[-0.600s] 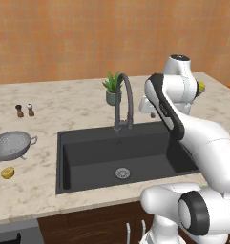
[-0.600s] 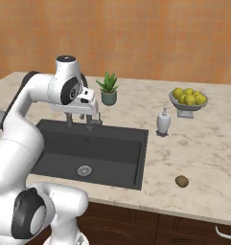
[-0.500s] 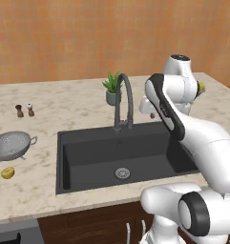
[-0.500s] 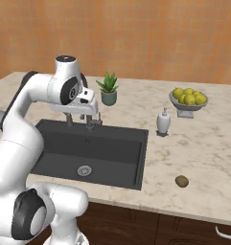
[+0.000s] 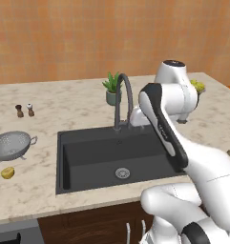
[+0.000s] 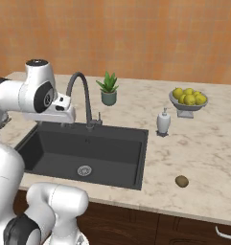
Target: Put the colander in the sink, put the kiwi, kiwi in the colander, and turn on the sink faucet and pour water over the colander.
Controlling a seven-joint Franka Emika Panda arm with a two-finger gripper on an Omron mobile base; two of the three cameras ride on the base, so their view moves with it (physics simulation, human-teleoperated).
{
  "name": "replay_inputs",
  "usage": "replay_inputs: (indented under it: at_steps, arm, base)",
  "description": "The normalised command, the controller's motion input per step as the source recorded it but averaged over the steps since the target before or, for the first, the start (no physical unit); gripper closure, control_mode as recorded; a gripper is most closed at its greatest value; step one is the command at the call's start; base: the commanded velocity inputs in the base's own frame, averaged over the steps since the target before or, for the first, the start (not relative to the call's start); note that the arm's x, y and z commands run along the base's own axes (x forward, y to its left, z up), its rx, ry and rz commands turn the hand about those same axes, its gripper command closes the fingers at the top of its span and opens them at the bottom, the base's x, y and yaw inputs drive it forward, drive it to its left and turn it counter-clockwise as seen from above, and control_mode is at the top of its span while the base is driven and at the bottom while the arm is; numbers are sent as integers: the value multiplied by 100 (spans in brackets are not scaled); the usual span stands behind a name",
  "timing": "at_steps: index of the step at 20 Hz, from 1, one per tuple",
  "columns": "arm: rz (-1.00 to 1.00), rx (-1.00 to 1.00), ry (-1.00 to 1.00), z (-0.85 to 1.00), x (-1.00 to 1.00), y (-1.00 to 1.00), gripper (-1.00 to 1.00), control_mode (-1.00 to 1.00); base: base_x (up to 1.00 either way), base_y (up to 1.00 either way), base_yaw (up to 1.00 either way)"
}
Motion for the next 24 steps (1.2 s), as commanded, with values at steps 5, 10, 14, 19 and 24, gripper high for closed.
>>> replay_inputs:
  at_steps: [5,10,14,19,24]
  arm:
    - [1,0,0,-6,-39,97,-100,-100]
    - [0,0,0,-18,-1,100,-100,-100]
    - [0,0,2,-29,13,100,-100,-100]
    - [0,0,5,-35,32,91,-100,-100]
    - [0,4,6,-27,43,72,-100,-100]
  base:
    - [0,0,0]
    - [0,0,0]
    - [0,0,0]
    - [0,0,0]
    - [0,0,0]
